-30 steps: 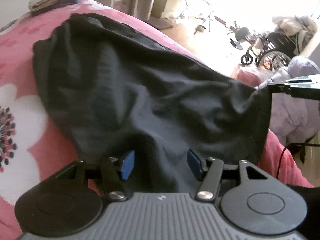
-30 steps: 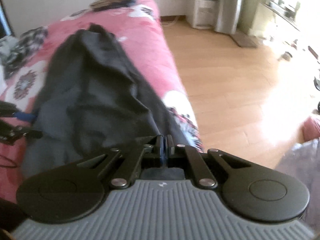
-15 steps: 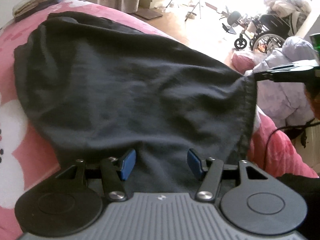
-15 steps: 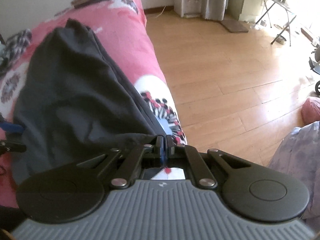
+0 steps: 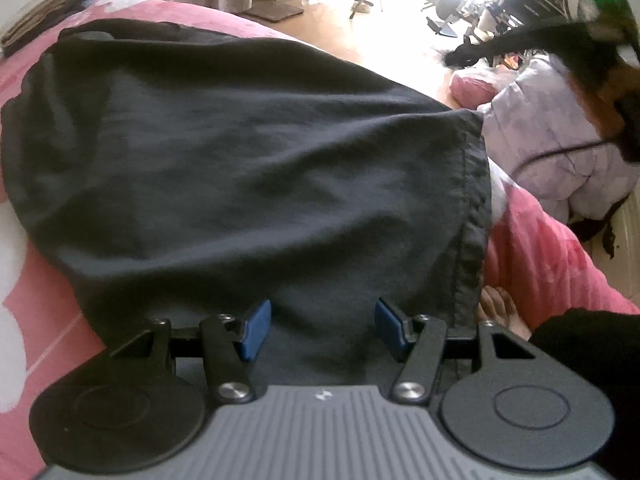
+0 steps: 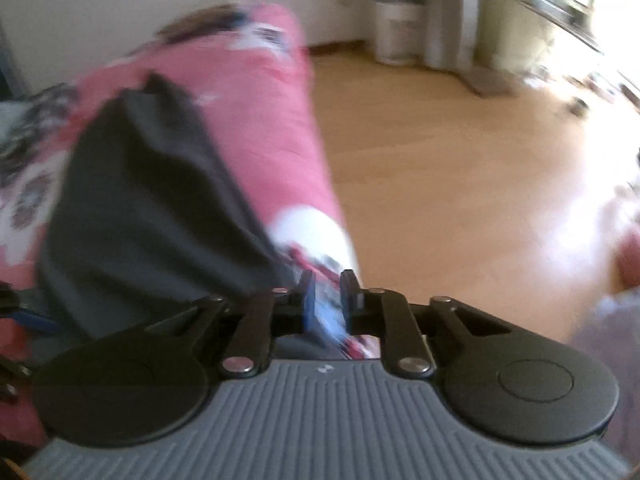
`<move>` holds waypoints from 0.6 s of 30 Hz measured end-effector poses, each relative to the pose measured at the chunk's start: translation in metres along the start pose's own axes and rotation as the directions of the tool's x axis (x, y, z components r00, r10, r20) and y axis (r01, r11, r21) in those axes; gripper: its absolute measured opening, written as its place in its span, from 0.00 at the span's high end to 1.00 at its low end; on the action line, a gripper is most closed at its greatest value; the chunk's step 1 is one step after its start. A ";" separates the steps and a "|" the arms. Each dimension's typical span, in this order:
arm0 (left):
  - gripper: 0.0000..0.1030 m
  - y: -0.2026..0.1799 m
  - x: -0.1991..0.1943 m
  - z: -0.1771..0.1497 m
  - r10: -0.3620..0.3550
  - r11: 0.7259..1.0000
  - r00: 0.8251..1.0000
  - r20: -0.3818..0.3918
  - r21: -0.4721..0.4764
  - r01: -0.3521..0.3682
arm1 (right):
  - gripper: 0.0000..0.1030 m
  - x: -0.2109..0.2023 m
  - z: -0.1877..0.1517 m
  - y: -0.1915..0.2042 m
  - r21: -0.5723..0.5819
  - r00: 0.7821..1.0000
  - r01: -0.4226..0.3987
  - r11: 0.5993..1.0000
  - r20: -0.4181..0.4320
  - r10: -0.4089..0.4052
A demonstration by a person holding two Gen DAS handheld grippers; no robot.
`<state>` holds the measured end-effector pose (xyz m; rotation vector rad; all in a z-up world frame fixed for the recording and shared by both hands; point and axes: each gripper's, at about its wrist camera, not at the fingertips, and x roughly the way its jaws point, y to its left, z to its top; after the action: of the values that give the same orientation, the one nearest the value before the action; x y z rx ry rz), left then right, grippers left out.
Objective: Fold clothes
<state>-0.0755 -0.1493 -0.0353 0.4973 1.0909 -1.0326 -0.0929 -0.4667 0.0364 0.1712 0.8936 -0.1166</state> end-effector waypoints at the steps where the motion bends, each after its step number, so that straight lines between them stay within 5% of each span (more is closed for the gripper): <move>1: 0.42 -0.001 0.001 0.000 0.002 1.000 1.000 -0.001 0.005 -0.002 | 0.70 0.008 0.007 0.008 -0.040 1.000 -0.030 0.999 -0.001 0.030; 3: 0.42 -0.008 0.005 -0.002 0.018 1.000 1.000 -0.008 0.021 -0.018 | 0.57 0.026 0.017 0.027 -0.134 0.999 -0.051 0.990 -0.009 0.050; 8: 0.39 -0.020 0.008 -0.009 0.045 0.997 0.999 -0.009 0.066 -0.044 | 0.60 0.061 0.034 0.045 -0.182 0.995 -0.101 0.978 -0.017 0.100; 10: 0.38 -0.021 0.008 -0.011 0.048 0.996 0.999 -0.010 0.077 -0.047 | 0.76 0.068 0.037 0.050 -0.189 0.993 -0.120 0.975 -0.025 0.117; 11: 0.38 -0.022 0.007 -0.011 0.049 0.995 0.999 -0.011 0.083 -0.047 | 0.94 0.073 0.038 0.052 -0.195 0.992 -0.127 0.973 -0.030 0.123; 18: 0.37 -0.023 0.005 -0.011 0.045 0.994 0.999 -0.012 0.103 -0.044 | 0.99 0.081 0.042 0.015 -0.031 0.999 0.019 0.999 -0.032 -0.020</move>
<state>-0.1001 -0.1542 -0.0414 0.6103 1.0382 -1.0511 -0.0081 -0.4623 0.0000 0.1364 0.9287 -0.1187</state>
